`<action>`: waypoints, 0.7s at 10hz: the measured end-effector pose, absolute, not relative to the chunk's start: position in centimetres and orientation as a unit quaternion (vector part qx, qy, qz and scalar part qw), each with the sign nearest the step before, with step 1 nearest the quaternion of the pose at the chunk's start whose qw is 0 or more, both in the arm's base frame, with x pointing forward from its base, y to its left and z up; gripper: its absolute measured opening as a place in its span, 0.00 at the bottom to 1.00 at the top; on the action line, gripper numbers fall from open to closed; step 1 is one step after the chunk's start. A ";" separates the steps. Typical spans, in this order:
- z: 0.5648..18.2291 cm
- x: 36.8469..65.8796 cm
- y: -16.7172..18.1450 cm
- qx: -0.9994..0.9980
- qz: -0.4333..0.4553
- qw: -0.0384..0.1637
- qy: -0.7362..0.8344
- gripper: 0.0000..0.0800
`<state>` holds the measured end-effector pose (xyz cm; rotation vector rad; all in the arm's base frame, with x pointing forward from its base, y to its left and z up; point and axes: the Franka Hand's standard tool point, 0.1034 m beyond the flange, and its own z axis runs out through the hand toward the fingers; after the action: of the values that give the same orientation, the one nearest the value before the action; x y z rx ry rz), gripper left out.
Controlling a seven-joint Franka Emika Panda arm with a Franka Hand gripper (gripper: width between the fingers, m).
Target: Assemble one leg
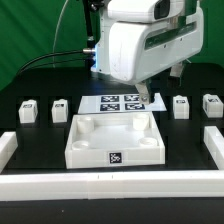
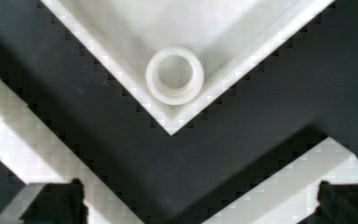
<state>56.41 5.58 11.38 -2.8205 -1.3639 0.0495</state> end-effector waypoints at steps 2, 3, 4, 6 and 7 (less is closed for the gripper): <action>11.4 56.4 5.6 -0.900 0.016 0.004 -0.435 0.81; 11.4 56.4 5.6 -0.900 0.016 0.004 -0.435 0.81; 11.4 56.4 5.6 -0.900 0.016 0.004 -0.435 0.81; 11.3 56.4 5.6 -0.900 0.016 0.004 -0.435 0.81; 11.3 56.4 5.6 -0.900 0.016 0.004 -0.435 0.81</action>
Offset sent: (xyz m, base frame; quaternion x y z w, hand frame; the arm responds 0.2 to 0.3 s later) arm 0.0000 0.0000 0.0000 0.0000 0.0000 0.0000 1.0000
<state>56.39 5.58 11.33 -2.8202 -1.3633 0.0508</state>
